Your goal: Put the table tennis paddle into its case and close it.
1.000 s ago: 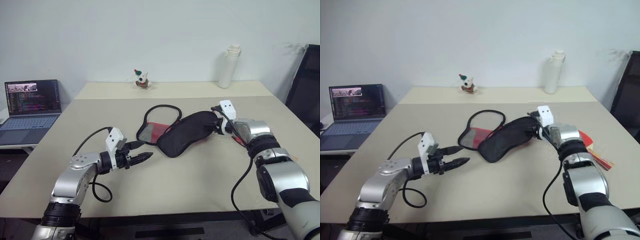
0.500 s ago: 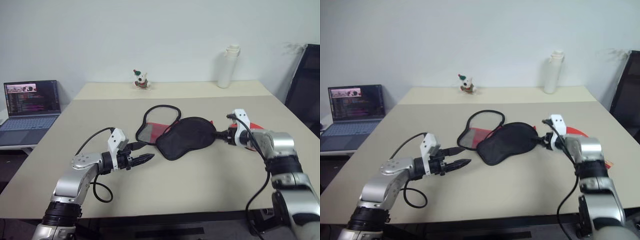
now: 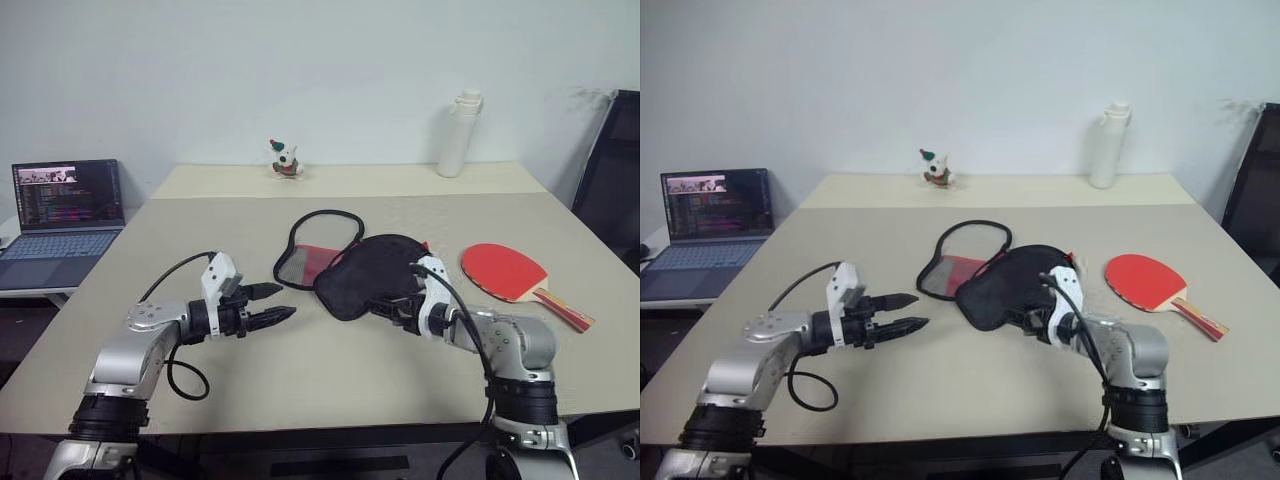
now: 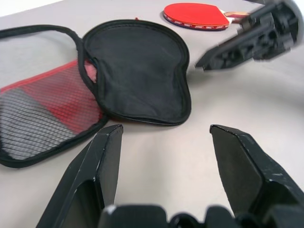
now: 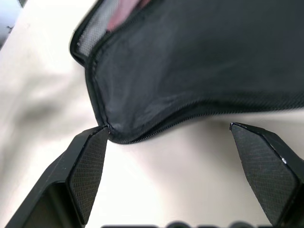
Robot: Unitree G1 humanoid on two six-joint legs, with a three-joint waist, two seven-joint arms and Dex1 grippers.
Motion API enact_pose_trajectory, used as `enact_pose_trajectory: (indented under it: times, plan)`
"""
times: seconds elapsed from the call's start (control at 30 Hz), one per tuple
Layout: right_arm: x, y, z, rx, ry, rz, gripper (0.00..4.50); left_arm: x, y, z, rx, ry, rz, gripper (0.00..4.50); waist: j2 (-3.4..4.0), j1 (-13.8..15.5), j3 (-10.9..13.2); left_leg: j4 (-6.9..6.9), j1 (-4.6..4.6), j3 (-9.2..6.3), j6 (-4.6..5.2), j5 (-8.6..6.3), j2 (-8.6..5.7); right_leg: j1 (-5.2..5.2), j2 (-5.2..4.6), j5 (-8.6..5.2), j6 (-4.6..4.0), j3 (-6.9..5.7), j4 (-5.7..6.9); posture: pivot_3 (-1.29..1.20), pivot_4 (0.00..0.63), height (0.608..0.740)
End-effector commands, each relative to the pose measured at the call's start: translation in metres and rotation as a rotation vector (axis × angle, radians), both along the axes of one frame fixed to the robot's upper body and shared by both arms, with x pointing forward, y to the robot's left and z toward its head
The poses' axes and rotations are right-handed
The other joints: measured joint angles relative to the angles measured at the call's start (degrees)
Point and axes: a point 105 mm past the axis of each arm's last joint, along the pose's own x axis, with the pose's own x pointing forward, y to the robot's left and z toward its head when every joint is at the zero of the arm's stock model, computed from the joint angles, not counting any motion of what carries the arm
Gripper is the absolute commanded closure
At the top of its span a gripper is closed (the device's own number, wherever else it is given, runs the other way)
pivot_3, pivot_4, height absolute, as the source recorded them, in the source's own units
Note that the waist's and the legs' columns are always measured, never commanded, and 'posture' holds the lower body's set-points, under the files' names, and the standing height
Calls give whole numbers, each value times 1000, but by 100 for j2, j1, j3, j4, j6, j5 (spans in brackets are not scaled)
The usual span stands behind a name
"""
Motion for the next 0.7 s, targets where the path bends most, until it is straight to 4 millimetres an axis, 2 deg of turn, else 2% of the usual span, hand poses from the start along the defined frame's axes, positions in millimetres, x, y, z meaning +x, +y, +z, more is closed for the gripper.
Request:
enact_pose_trajectory:
  times: [0.03, 0.23, 0.37, 0.57, 0.67, 0.7]
  plan:
    - [4, 2, 8, -5, -51, -24, 35, 2, 5, 16, 2, -62, 2, 1311, 0, -2, 0, 0, 0, 0, 0, 0, 0, 0, 0, 0, 0, 0, 0, 0, 150, 740]
    - [10, 25, 3, 32, -56, -14, 35, 2, 2, 16, 0, -62, -5, 1311, 0, -8, 0, -1, 1, -1, 0, 0, 2, -1, 2, 0, 0, -1, 0, 0, 150, 740]
    - [21, 49, 3, 50, -74, 0, 35, 3, -1, 15, -5, -63, -11, 1311, -1, -25, 0, 0, 3, 3, 0, 0, 2, 0, 2, 0, 0, 2, 0, 0, 150, 740]
    - [27, 59, 5, 59, -99, -3, 35, 2, -3, 14, -10, -66, -10, 1311, -1, -19, 0, -1, 2, 0, 0, 0, 5, 0, 4, -1, -1, 0, 0, 0, 150, 740]
    - [25, 58, 5, 70, -91, -3, 640, 1, -4, 14, -14, -66, -9, 1311, 0, -18, 0, -1, 1, 1, 0, 0, 3, 0, 0, -1, -1, 1, -1, 0, 150, 740]
    - [24, 57, 6, 74, -87, -2, 987, 1, -4, 14, -14, -66, -8, 1311, -1, -17, 0, -1, 1, 0, 0, 0, 3, 0, -1, -1, -1, 1, -1, 0, 150, 740]
